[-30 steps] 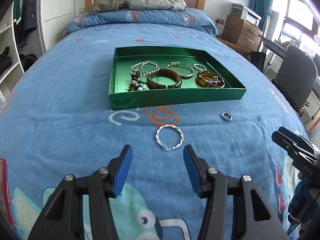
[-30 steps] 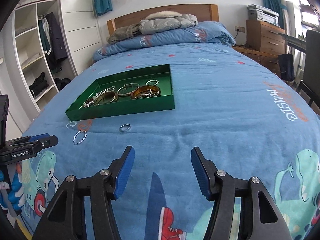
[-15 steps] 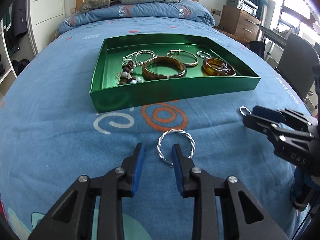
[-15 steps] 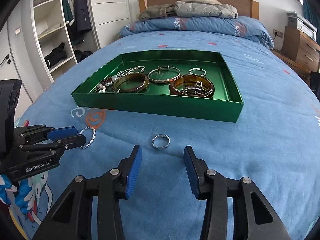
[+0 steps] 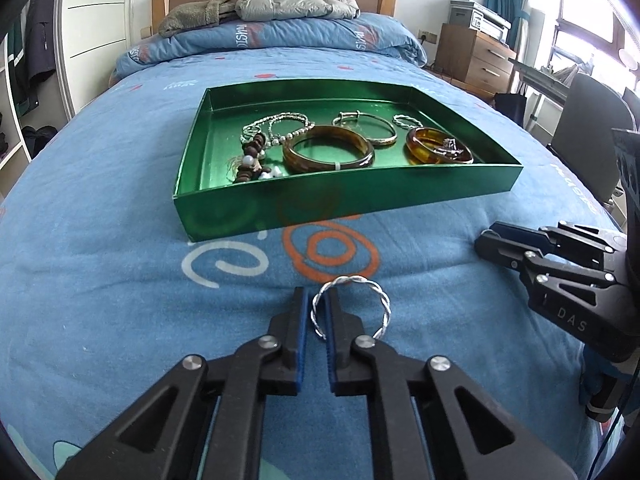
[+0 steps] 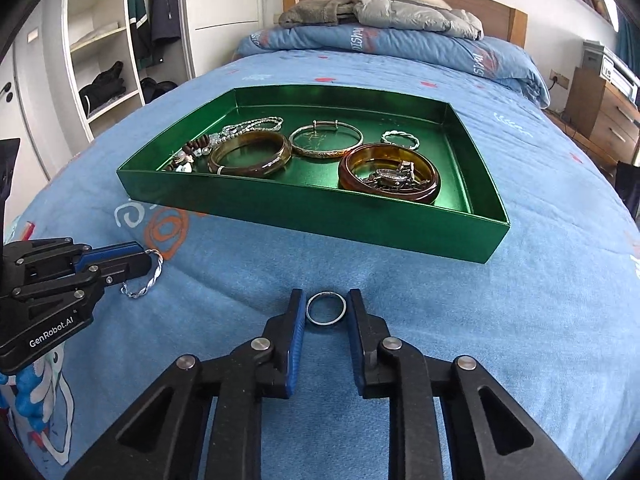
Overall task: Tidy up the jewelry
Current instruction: 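Grasp the twisted silver bangle with the left gripper while the right gripper grasps the small silver ring, then carry the twisted bangle and small ring over the green tray and lower them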
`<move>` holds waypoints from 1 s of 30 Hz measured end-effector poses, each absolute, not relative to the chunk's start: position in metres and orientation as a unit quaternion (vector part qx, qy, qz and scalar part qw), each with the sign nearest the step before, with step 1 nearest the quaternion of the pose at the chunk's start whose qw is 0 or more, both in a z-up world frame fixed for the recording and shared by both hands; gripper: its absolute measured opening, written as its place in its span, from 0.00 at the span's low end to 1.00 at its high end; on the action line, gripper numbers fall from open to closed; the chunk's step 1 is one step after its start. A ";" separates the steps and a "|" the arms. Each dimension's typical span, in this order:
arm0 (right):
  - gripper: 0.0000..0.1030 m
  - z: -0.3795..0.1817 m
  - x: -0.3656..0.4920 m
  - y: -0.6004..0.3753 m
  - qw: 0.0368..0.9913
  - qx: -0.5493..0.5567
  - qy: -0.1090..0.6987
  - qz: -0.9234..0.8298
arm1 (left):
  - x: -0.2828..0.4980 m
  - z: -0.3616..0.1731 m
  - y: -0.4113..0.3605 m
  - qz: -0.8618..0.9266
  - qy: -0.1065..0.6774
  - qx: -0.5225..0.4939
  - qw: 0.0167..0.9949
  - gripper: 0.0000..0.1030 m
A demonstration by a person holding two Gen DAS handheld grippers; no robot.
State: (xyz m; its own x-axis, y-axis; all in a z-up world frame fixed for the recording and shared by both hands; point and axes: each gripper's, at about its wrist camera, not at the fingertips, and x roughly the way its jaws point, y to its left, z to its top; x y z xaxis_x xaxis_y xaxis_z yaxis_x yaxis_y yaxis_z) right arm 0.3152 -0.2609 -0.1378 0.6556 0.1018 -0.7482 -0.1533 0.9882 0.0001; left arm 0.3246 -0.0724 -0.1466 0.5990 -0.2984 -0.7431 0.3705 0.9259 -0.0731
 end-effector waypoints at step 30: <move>0.20 -0.086 0.232 -0.292 0.927 0.034 0.367 0.066 | 0.263 -0.089 -0.071 -0.154 0.401 0.056 0.901 0.05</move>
